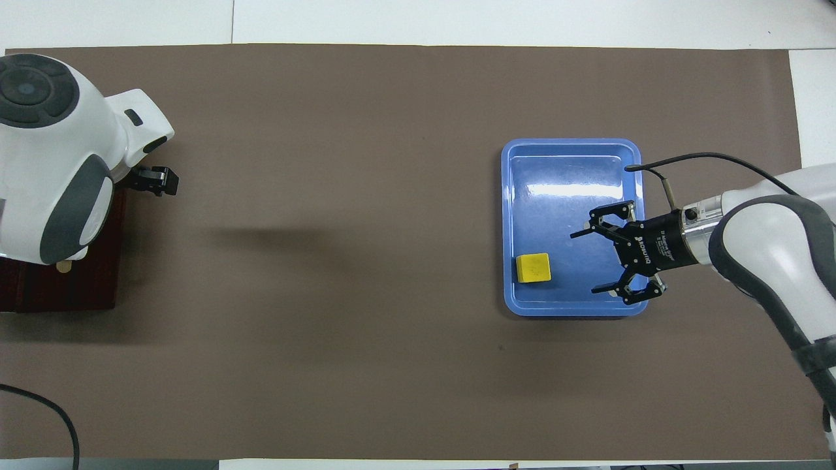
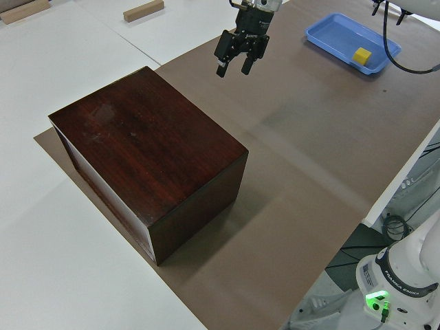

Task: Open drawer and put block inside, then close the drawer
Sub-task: 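Reach the right gripper over the yellow block while the left gripper pulls the drawer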

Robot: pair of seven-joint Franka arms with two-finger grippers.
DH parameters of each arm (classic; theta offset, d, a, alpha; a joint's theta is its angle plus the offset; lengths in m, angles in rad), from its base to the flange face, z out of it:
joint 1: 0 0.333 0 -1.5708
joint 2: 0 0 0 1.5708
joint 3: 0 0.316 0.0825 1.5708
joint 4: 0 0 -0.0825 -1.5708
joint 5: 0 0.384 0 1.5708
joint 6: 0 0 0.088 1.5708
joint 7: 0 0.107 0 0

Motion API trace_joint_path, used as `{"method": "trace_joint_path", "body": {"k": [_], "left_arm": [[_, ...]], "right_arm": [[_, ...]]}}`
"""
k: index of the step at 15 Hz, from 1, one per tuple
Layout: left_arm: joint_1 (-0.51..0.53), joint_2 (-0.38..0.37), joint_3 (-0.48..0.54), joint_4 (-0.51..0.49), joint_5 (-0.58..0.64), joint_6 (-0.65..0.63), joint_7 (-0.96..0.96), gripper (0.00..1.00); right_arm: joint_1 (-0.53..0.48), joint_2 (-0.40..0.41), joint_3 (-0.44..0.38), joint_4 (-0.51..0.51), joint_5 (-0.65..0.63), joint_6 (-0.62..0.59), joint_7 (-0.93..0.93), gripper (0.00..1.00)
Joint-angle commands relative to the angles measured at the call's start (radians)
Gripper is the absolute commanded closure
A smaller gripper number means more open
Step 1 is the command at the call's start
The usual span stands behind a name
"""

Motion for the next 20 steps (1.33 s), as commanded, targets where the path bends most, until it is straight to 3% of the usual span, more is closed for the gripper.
{"method": "trace_joint_path", "body": {"k": [1, 6, 20], "left_arm": [[0.035, 0.006, 0.009, -0.031, 0.081, 0.072, -0.013, 0.00], [0.058, 0.047, 0.009, -0.057, 0.184, 0.102, -0.016, 0.00], [0.085, 0.022, 0.013, -0.189, 0.198, 0.138, -0.022, 0.00]], "right_arm": [[-0.003, 0.085, -0.001, -0.020, 0.084, 0.036, -0.025, 0.00], [0.002, 0.205, -0.001, 0.026, 0.170, 0.058, -0.043, 0.00], [0.007, 0.199, -0.001, -0.032, 0.248, 0.071, -0.092, 0.00]]}}
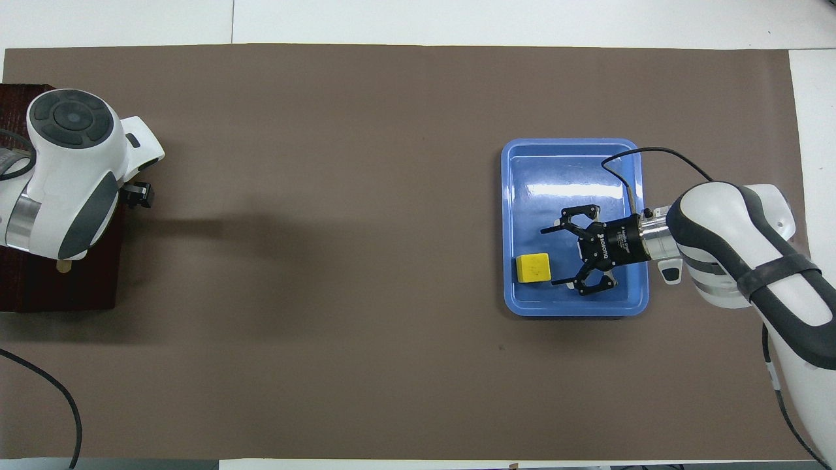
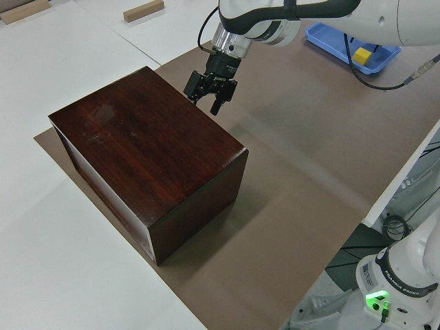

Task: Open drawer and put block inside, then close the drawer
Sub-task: 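Lower the right gripper and close it on the yellow block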

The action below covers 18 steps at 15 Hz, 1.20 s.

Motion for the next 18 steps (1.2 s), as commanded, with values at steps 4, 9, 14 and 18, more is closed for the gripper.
{"method": "trace_joint_path", "body": {"k": [4, 9, 14, 18], "left_arm": [[-0.001, -0.042, -0.004, -0.069, 0.023, 0.037, -0.018, 0.00], [-0.039, -0.043, -0.009, -0.069, 0.012, 0.034, -0.023, 0.00], [-0.099, -0.049, -0.009, -0.068, 0.009, -0.009, -0.047, 0.00], [-0.148, -0.051, -0.009, -0.064, -0.029, -0.023, -0.055, 0.00]], "right_arm": [[-0.002, -0.018, 0.000, -0.051, 0.071, 0.015, -0.040, 0.00], [0.003, -0.021, 0.000, -0.064, 0.074, 0.022, -0.067, 0.00], [0.003, -0.021, 0.000, -0.064, 0.074, 0.022, -0.066, 0.03], [0.003, -0.021, 0.000, -0.064, 0.074, 0.028, -0.064, 0.70]]}}
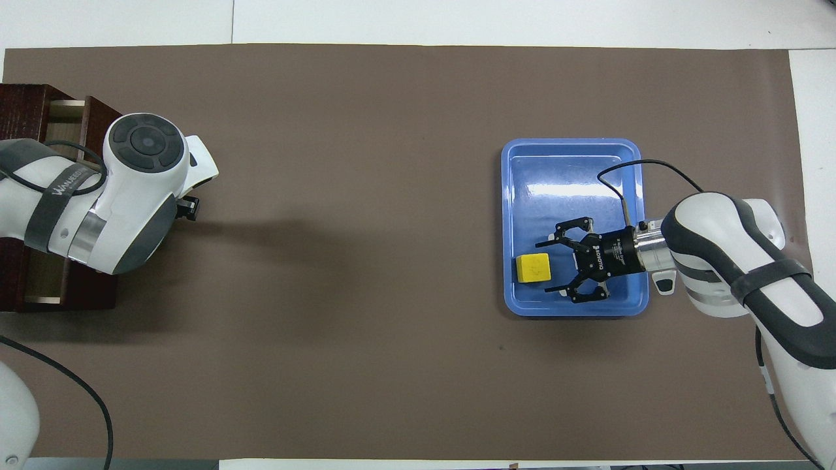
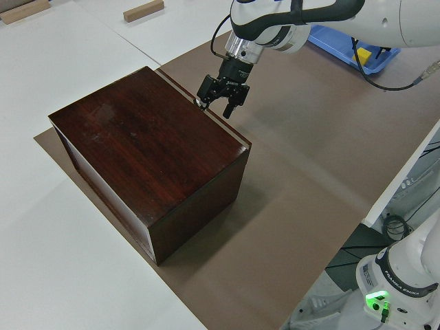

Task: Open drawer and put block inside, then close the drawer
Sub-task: 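Lower the right gripper and close it on the yellow block, then lift the block with the right gripper toward the left gripper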

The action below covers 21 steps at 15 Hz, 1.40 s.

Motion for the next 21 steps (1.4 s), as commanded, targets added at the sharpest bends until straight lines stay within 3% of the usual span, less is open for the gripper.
{"method": "trace_joint_path", "body": {"k": [1, 2, 7, 17, 21], "left_arm": [[-0.041, -0.035, 0.005, -0.034, -0.027, -0.012, -0.017, 0.00], [-0.052, -0.037, 0.005, -0.032, -0.027, -0.019, -0.017, 0.00], [-0.091, -0.040, 0.005, -0.026, -0.058, -0.032, -0.017, 0.00], [-0.112, -0.044, 0.005, -0.025, -0.072, -0.042, -0.015, 0.00], [-0.097, -0.075, 0.005, -0.002, -0.096, -0.058, 0.008, 0.00]], "right_arm": [[0.002, -0.020, 0.000, -0.025, 0.036, 0.023, -0.032, 0.90], [0.002, -0.020, 0.000, -0.023, 0.036, 0.023, -0.029, 1.00], [0.002, -0.022, 0.000, 0.021, 0.035, 0.019, -0.006, 1.00], [0.045, -0.072, 0.001, 0.380, -0.099, -0.179, 0.432, 1.00], [0.104, -0.085, 0.001, 0.446, -0.099, -0.193, 0.554, 1.00]]}}
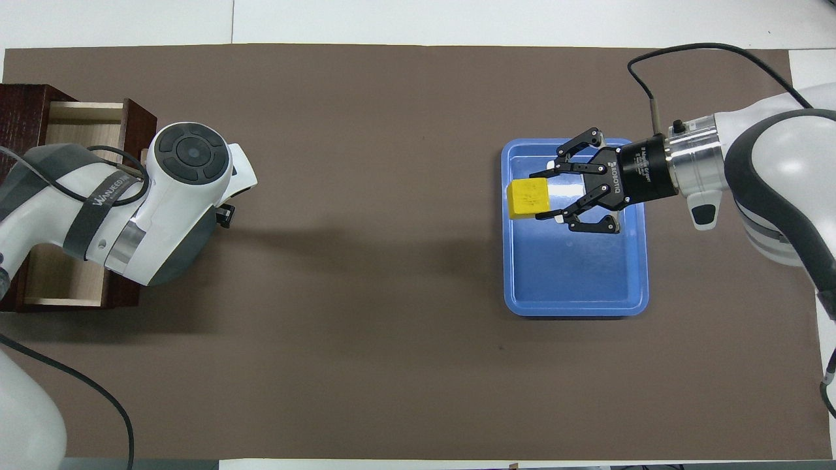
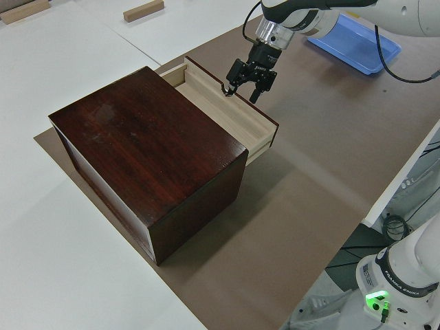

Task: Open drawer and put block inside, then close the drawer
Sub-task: 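Lift the block with the right gripper toward the left gripper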

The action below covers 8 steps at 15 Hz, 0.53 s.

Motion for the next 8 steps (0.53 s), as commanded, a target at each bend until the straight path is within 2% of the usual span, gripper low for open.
{"method": "trace_joint_path", "body": {"k": [1, 5, 8], "left_arm": [[-0.010, -0.046, 0.006, 0.024, -0.058, -0.045, 0.031, 0.00], [-0.013, -0.046, 0.006, 0.158, -0.093, -0.171, 0.086, 0.00], [-0.009, -0.077, 0.010, 0.224, -0.273, -0.223, -0.024, 0.00]], "right_arm": [[0.023, -0.008, 0.000, 0.031, -0.016, -0.018, 0.050, 1.00], [0.023, -0.012, 0.000, 0.033, -0.016, -0.032, 0.052, 1.00], [0.029, -0.012, 0.000, 0.036, -0.016, -0.029, 0.061, 1.00]]}}
